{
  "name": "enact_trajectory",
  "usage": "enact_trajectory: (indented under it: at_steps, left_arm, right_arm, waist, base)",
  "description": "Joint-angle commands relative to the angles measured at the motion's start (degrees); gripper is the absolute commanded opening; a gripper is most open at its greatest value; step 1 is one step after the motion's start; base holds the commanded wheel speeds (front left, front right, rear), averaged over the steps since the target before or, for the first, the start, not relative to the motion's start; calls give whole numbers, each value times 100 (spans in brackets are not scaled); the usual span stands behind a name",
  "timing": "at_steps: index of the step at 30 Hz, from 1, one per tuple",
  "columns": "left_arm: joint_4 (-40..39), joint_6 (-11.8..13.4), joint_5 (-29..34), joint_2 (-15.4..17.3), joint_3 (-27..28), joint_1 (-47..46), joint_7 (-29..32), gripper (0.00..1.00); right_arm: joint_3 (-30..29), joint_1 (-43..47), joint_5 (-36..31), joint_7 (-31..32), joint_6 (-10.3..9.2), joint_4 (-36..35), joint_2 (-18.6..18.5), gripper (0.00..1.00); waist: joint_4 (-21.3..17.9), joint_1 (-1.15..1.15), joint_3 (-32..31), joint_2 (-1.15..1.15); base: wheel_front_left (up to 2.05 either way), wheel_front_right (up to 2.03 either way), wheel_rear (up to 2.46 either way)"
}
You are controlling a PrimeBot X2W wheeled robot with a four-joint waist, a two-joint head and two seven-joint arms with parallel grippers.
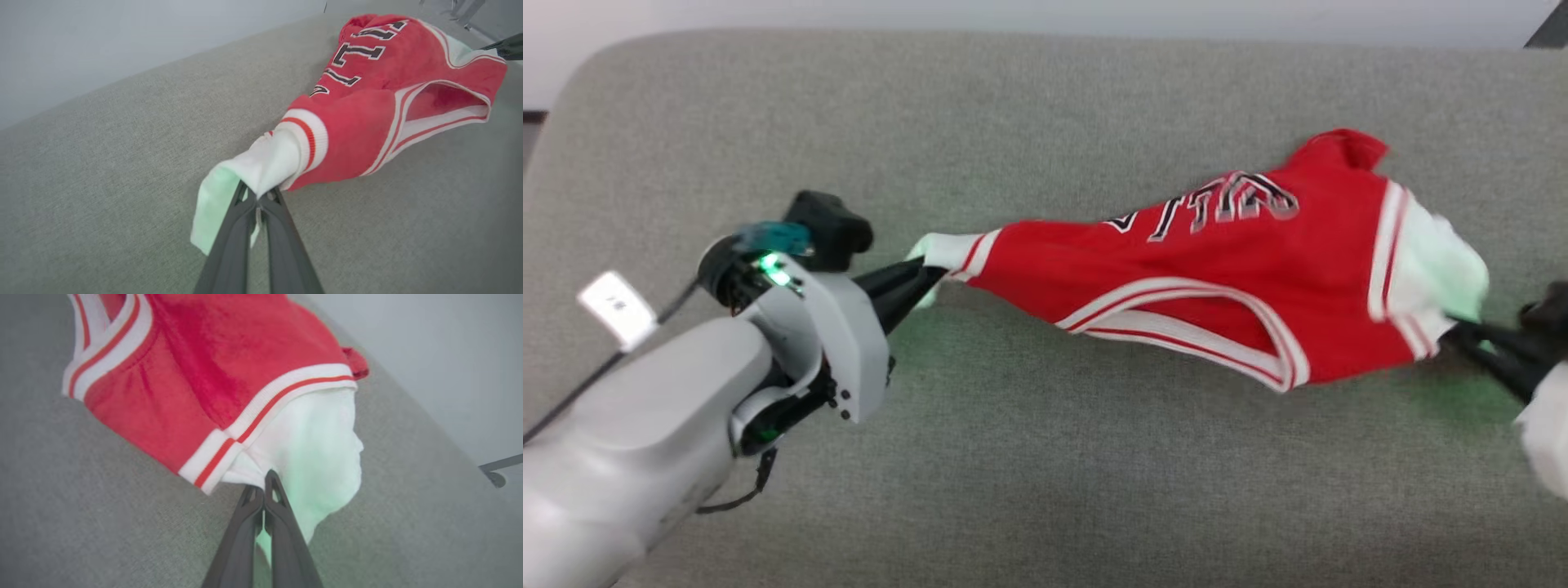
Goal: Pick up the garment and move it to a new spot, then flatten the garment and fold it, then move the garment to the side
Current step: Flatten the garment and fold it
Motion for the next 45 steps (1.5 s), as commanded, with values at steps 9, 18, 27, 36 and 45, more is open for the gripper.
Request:
enact_trajectory:
  at_steps: [9,18,27,36,45]
  left_arm:
    - [-941,17,-960,402,591,177,-793,0]
    - [-218,18,-1604,-194,1178,-462,-837,0]
    - [1874,16,-1825,-1285,1674,-2406,-471,0]
    - [3357,18,-1642,-1884,2198,-4152,-1121,0]
    - [2703,14,-1868,-1694,1973,-3079,-820,0]
  right_arm:
    - [-1616,460,417,-321,-12,-726,-520,0]
    - [-2684,-207,1000,20,-12,-58,400,0]
    - [-3000,-2666,388,563,-12,1622,1787,0]
    - [-3460,-4522,-423,-326,-12,3086,2528,0]
    - [-2776,-3949,-297,-551,-12,3265,2354,0]
  waist:
    - [-6,0,-139,0]
    - [-81,0,355,0]
    - [-149,0,1015,0]
    - [-177,0,981,0]
    - [-136,0,627,0]
  base:
    - [0,0,0]
    - [0,0,0]
    - [0,0,0]
    - [0,0,0]
    - [0,0,0]
